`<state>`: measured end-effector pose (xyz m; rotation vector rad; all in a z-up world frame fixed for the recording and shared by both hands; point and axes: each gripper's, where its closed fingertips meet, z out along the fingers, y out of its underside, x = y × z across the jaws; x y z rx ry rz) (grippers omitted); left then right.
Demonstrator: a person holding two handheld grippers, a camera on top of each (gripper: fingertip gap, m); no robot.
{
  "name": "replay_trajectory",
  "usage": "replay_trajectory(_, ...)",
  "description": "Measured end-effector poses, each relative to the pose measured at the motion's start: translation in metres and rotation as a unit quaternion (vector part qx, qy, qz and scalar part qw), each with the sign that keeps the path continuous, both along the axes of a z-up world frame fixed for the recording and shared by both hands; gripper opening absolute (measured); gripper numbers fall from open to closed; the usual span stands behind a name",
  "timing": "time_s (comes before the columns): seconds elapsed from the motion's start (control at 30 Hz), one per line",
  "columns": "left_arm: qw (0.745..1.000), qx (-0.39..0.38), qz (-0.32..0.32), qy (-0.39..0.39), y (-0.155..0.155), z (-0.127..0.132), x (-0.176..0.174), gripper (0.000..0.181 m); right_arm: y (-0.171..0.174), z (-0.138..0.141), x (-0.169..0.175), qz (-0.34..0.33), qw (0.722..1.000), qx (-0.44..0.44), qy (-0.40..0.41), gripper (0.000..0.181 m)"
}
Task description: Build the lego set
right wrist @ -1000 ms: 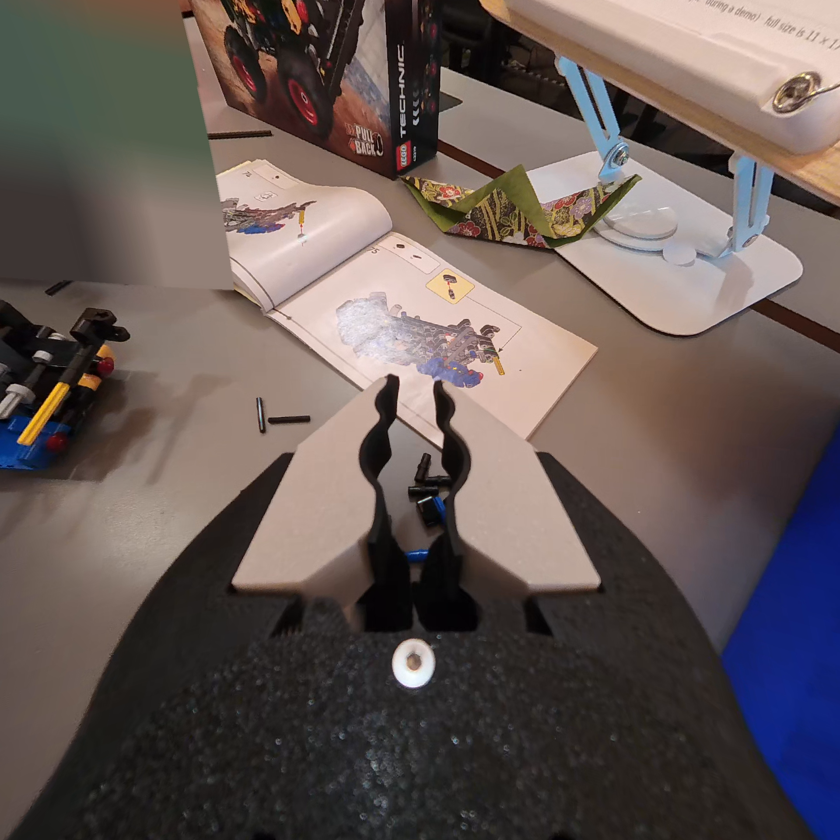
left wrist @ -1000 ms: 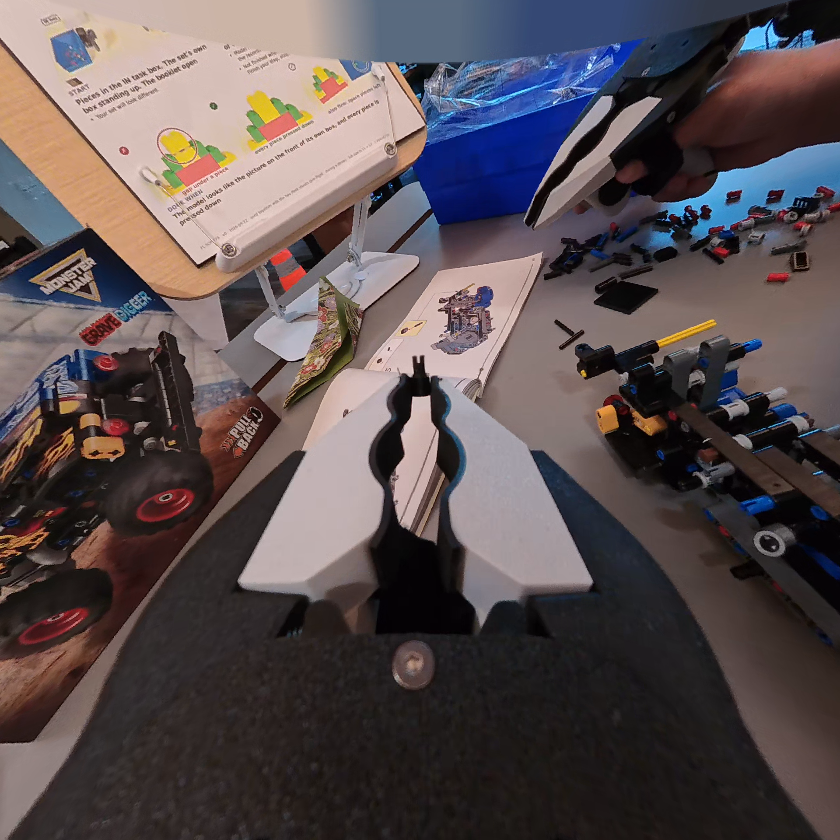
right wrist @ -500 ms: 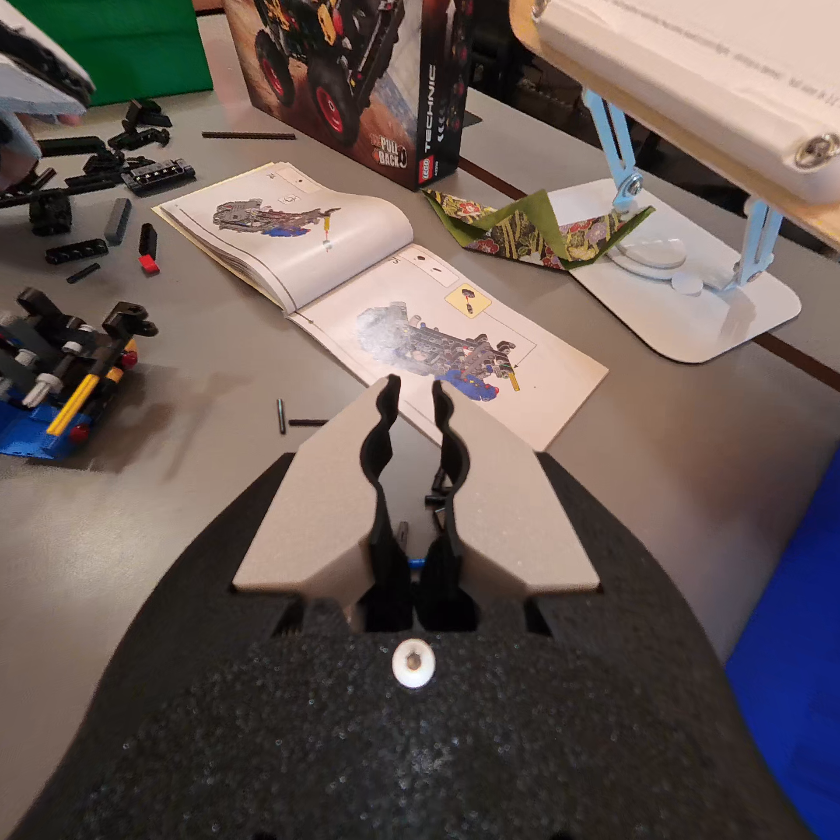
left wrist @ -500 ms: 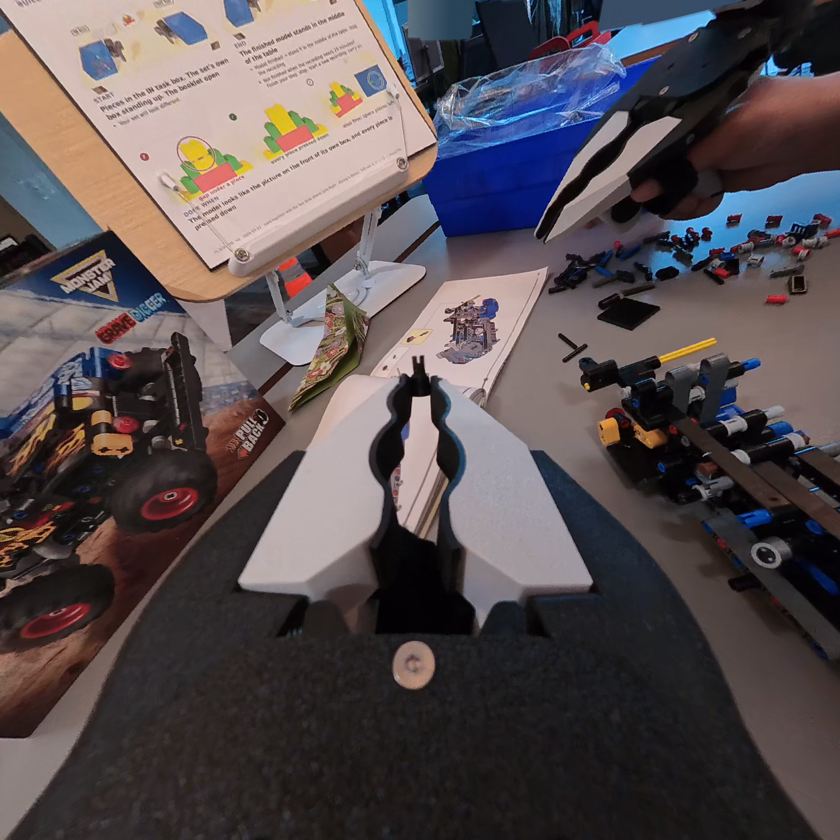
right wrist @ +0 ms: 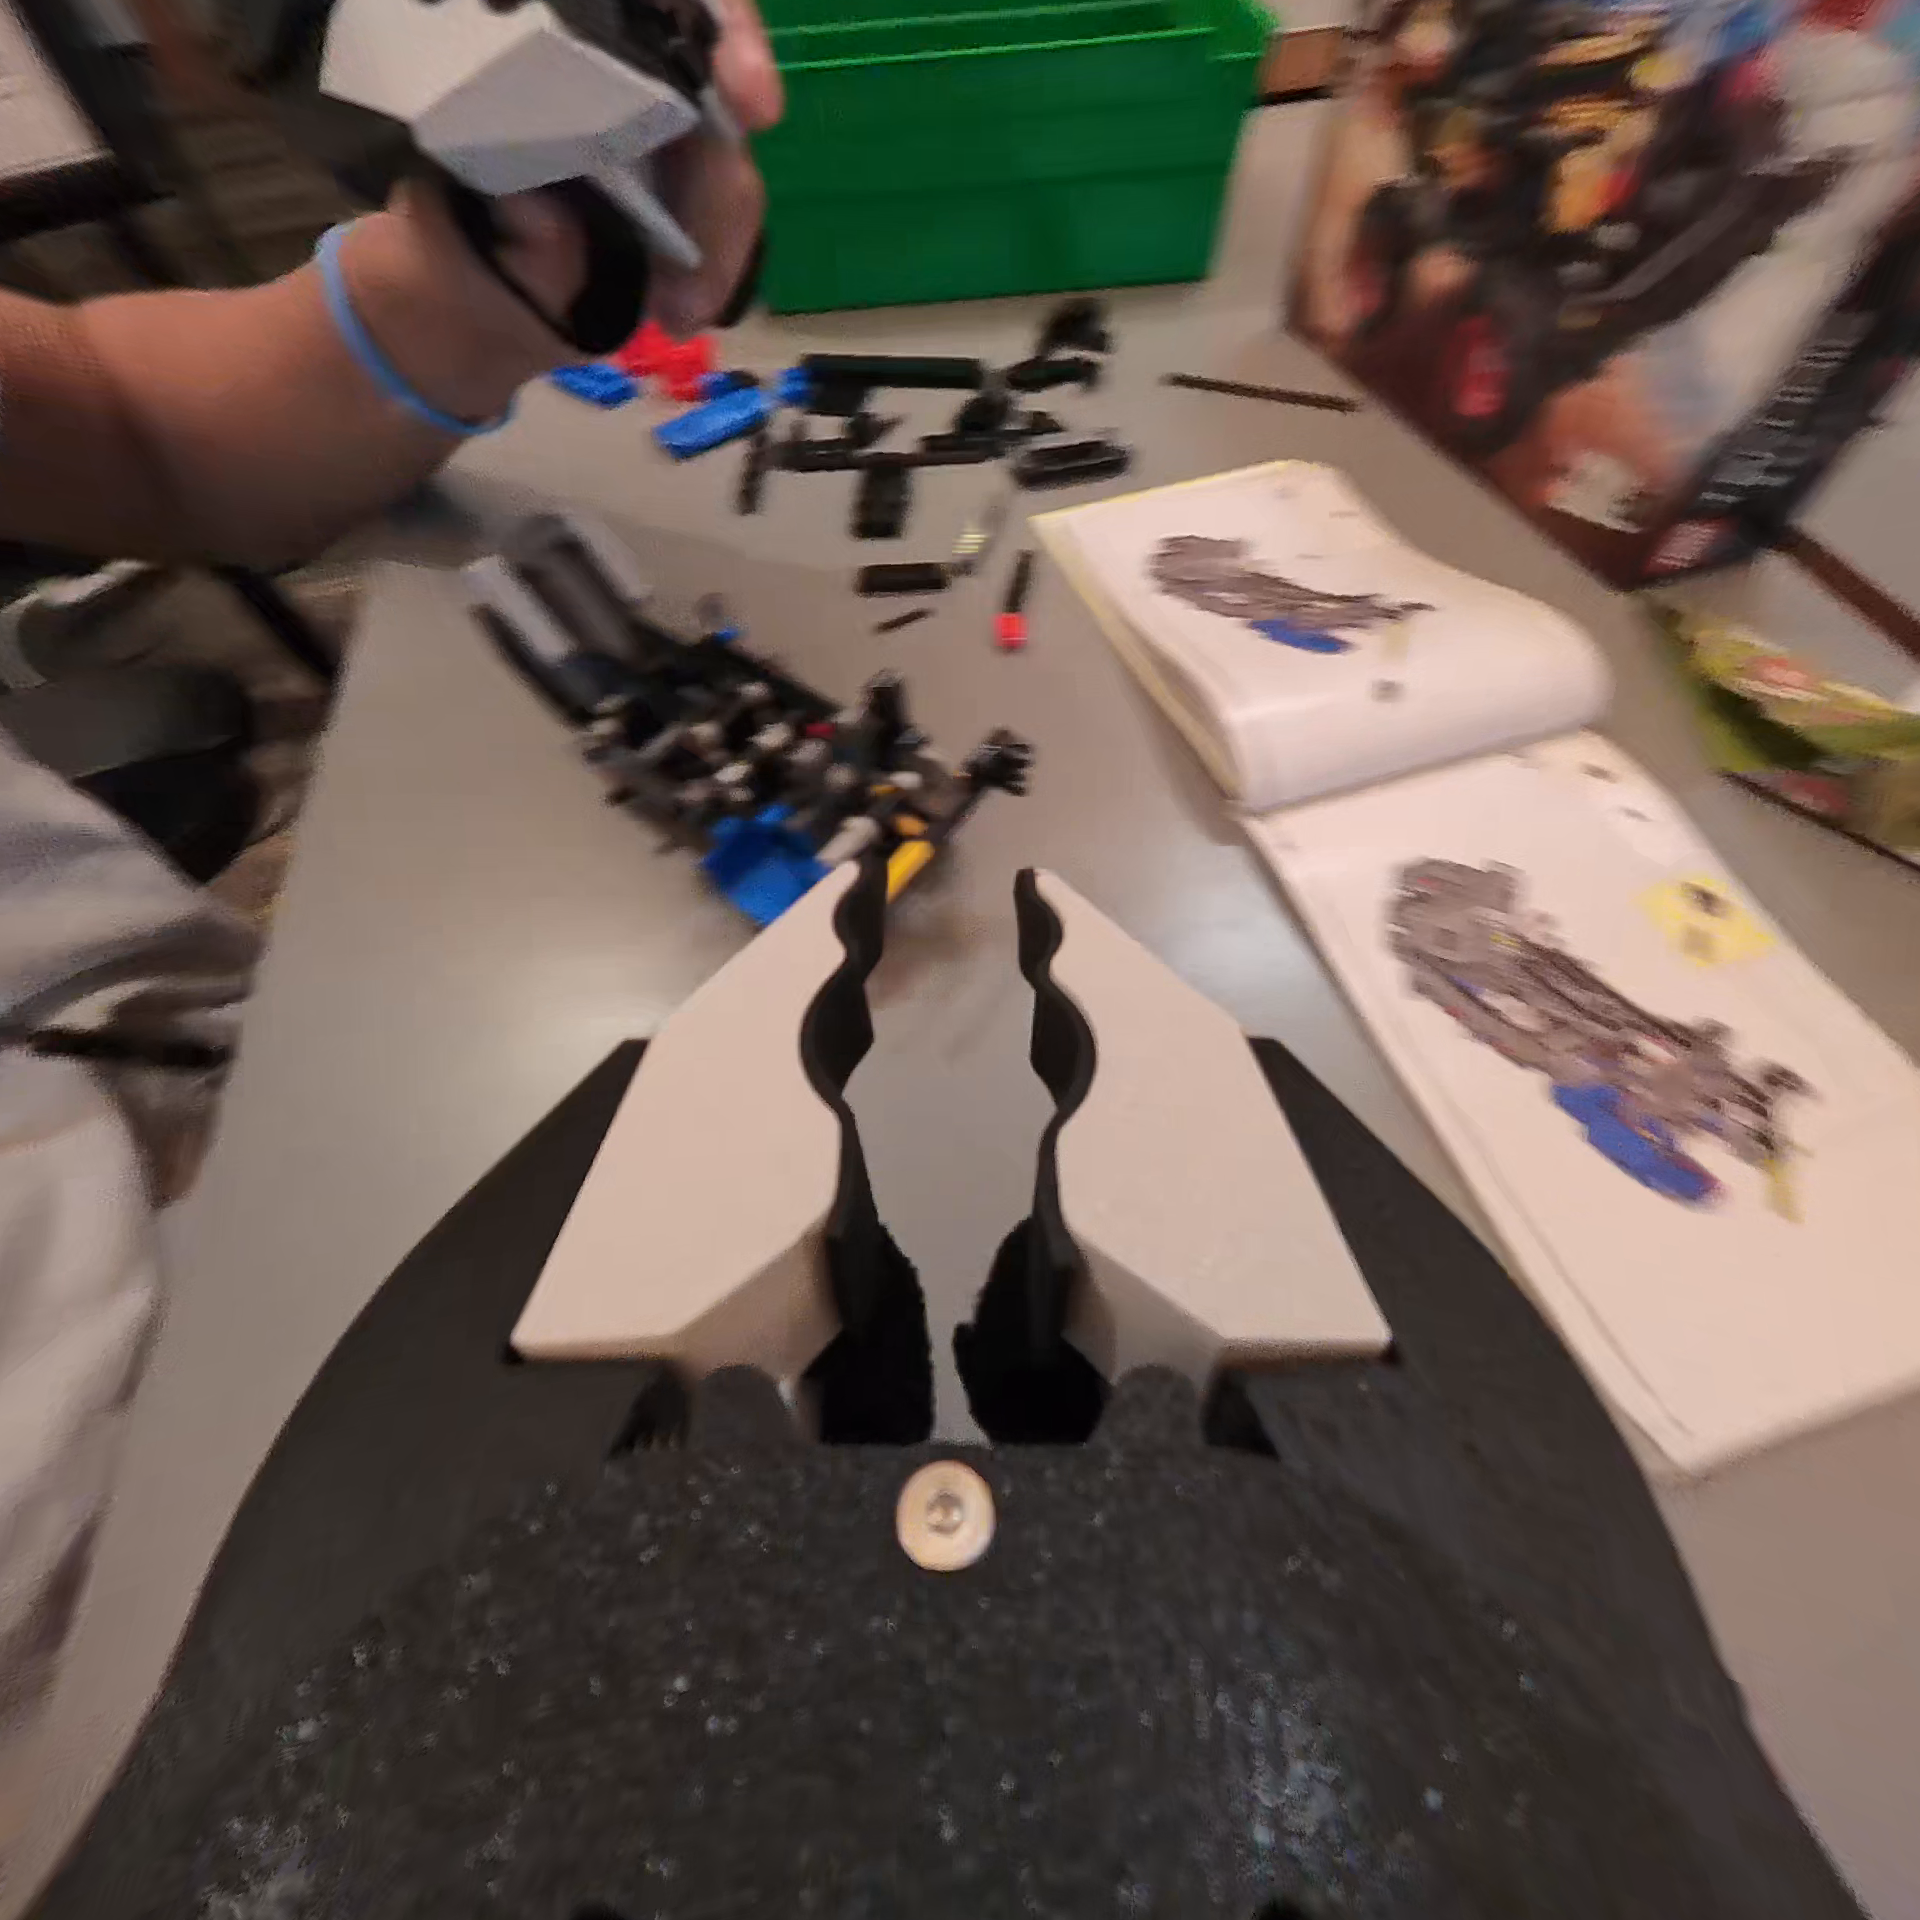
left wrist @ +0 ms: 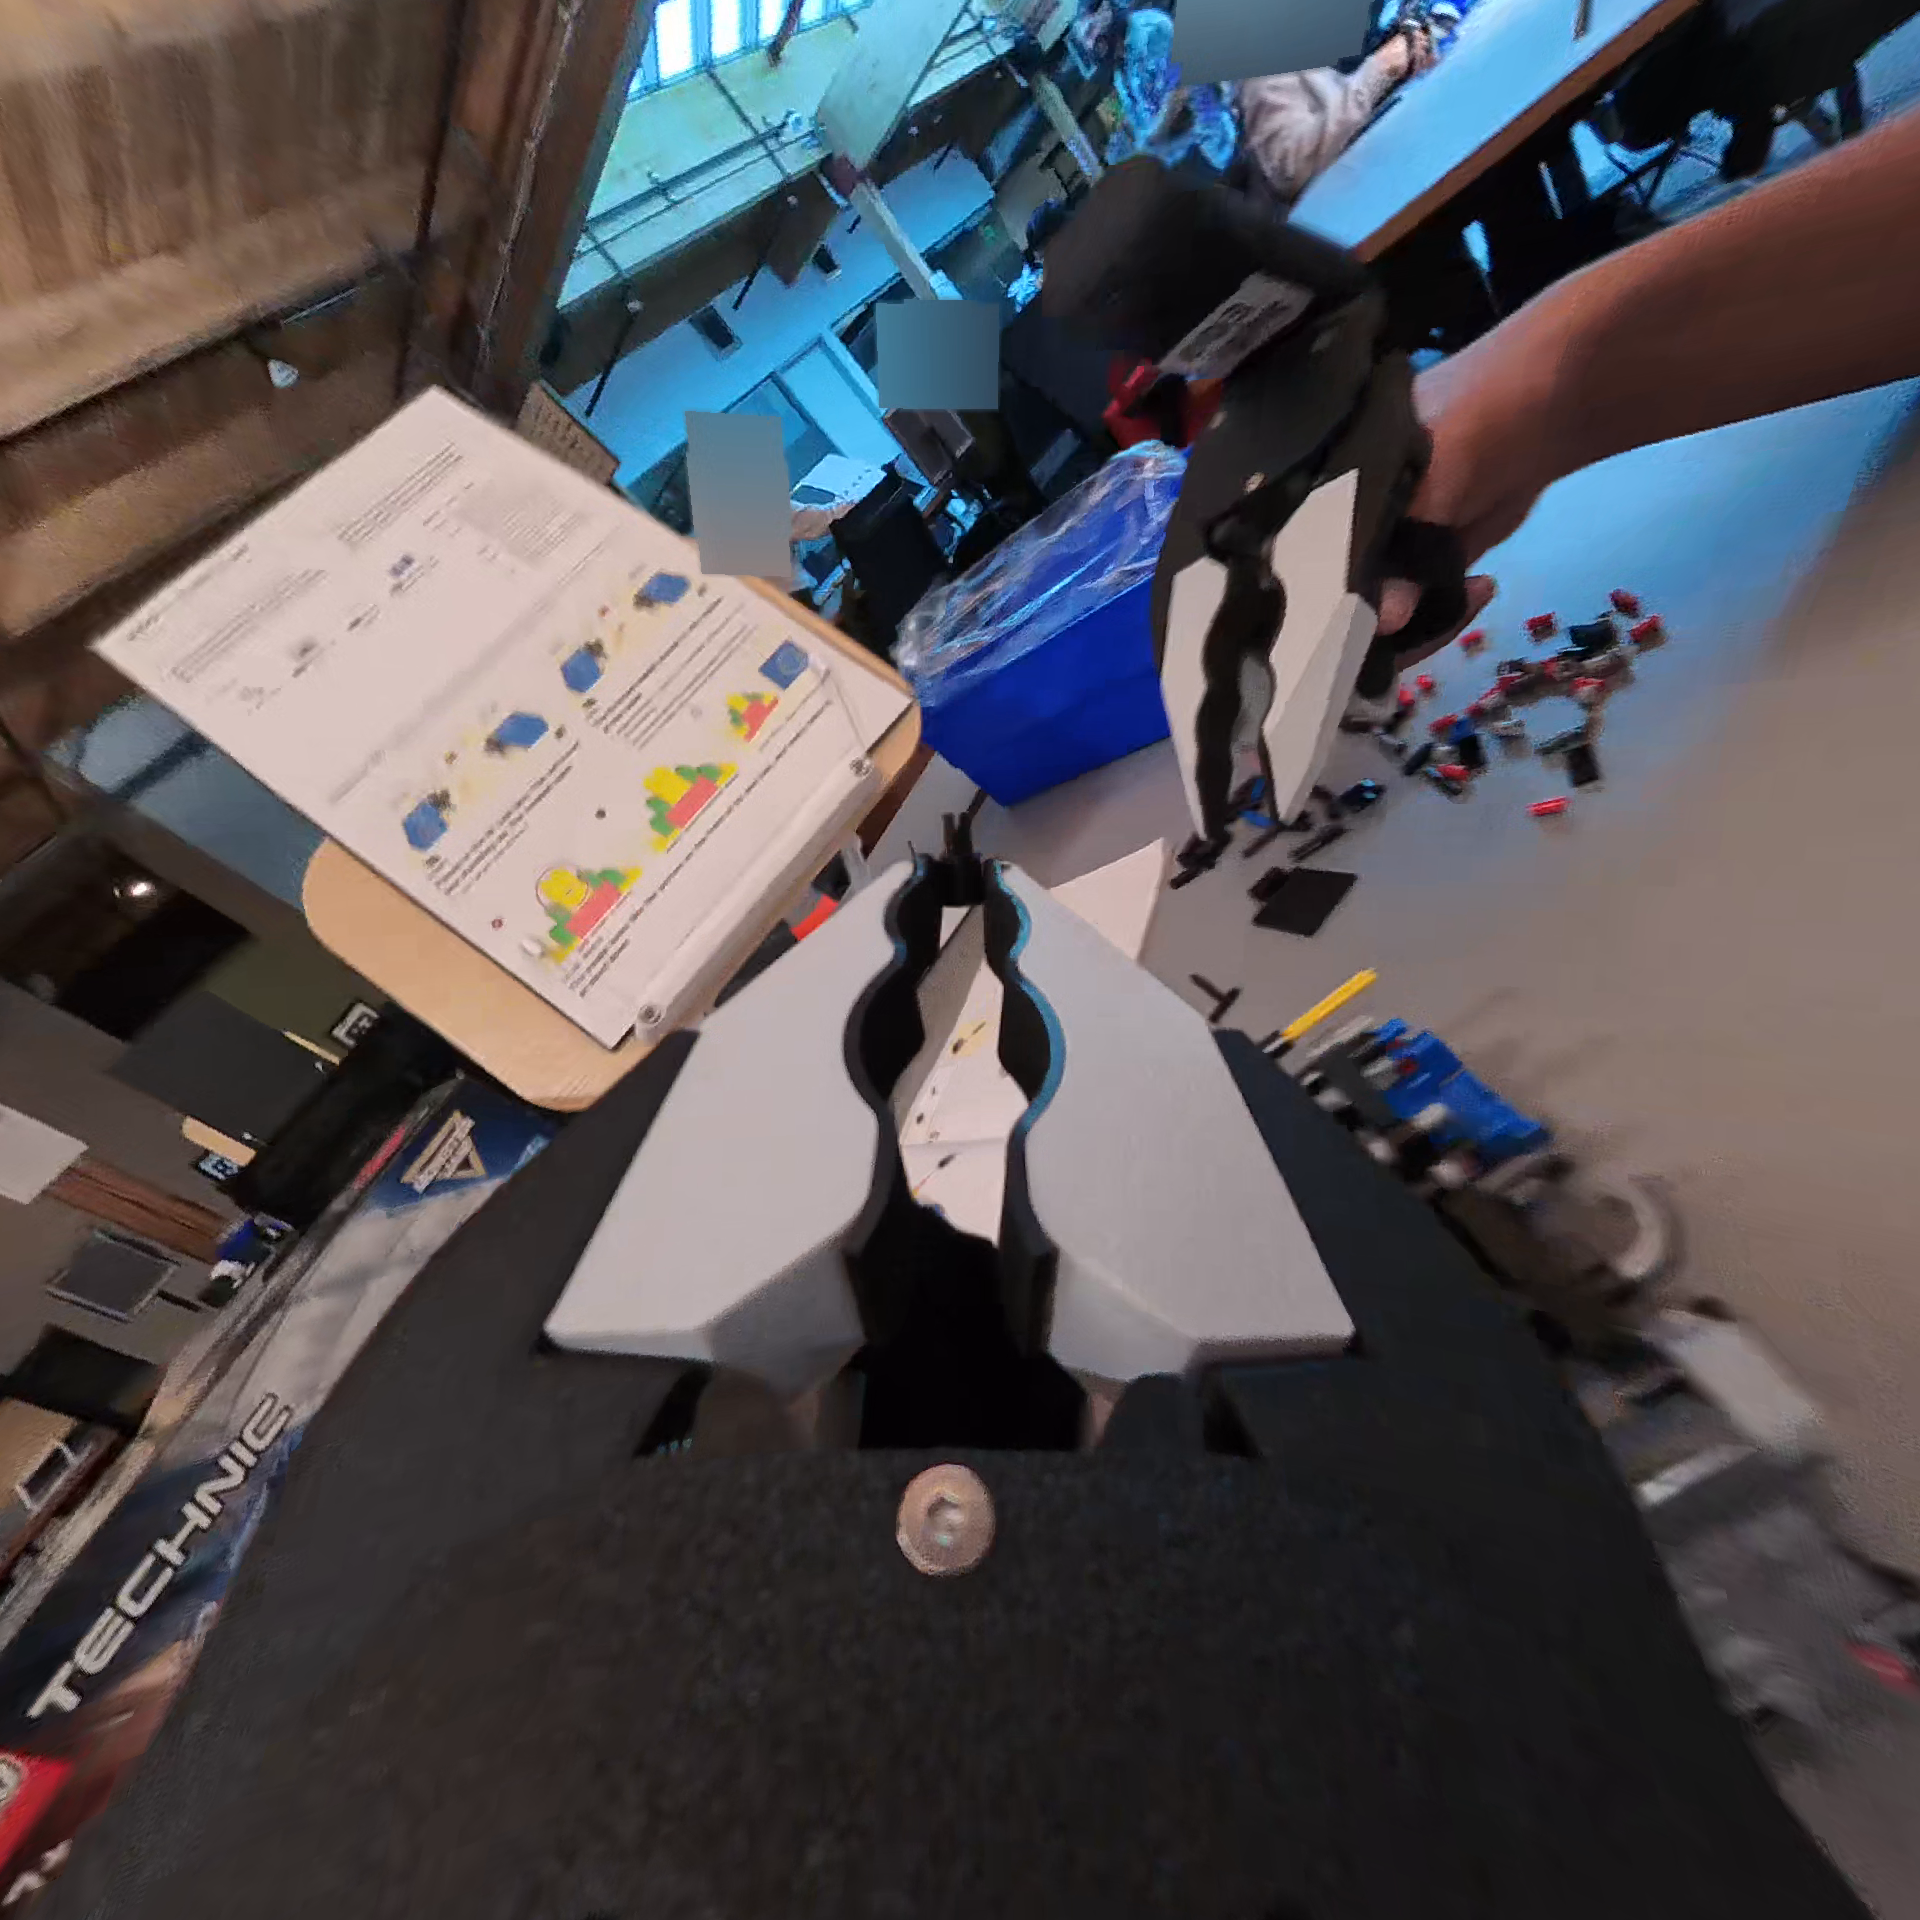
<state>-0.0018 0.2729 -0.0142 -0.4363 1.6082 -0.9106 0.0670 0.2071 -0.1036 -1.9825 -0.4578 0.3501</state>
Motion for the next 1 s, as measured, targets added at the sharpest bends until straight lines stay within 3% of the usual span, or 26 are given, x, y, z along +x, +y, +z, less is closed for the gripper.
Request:
replay_trajectory(0.07, 1.000, 0.014, -0.007, 0.004, -0.022, -0.001, -0.016, 0.006, -0.007, -0.001, -0.026, 0.052, 0.999, -0.005, 0.003, 0.024)
replay_trajectory(0.17, 1.000, 0.024, 0.013, -0.012, -0.045, -0.007, -0.036, 0.005, -0.007, -0.010, -0.046, 0.071, 0.997, -0.018, -0.018, 0.022)
replay_trajectory(0.23, 1.000, 0.006, 0.014, -0.023, -0.062, -0.007, -0.047, 0.005, -0.012, -0.002, -0.067, 0.108, 0.994, -0.003, 0.000, 0.024)
replay_trajectory(0.37, 0.999, 0.007, 0.016, -0.036, -0.093, -0.009, -0.060, 0.005, -0.036, 0.050, -0.115, 0.211, 0.963, 0.053, 0.156, 0.023)
replay_trajectory(0.47, 0.997, 0.057, 0.023, -0.046, -0.114, -0.012, -0.062, 0.005, -0.055, 0.068, -0.136, 0.278, 0.928, 0.039, 0.245, 0.026)
replay_trajectory(0.63, 0.990, 0.125, 0.023, -0.056, -0.143, -0.014, -0.060, 0.005, -0.075, 0.081, -0.147, 0.337, 0.894, 0.038, 0.293, 0.018)
replay_trajectory(0.9, 0.982, 0.164, 0.023, -0.089, -0.156, -0.011, -0.057, 0.005, -0.088, 0.082, -0.145, 0.368, 0.881, 0.026, 0.295, 0.015)
replay_trajectory(1.0, 0.983, 0.151, 0.063, -0.077, -0.143, -0.013, -0.049, 0.005, -0.074, 0.080, -0.137, 0.332, 0.898, 0.050, 0.283, 0.014)
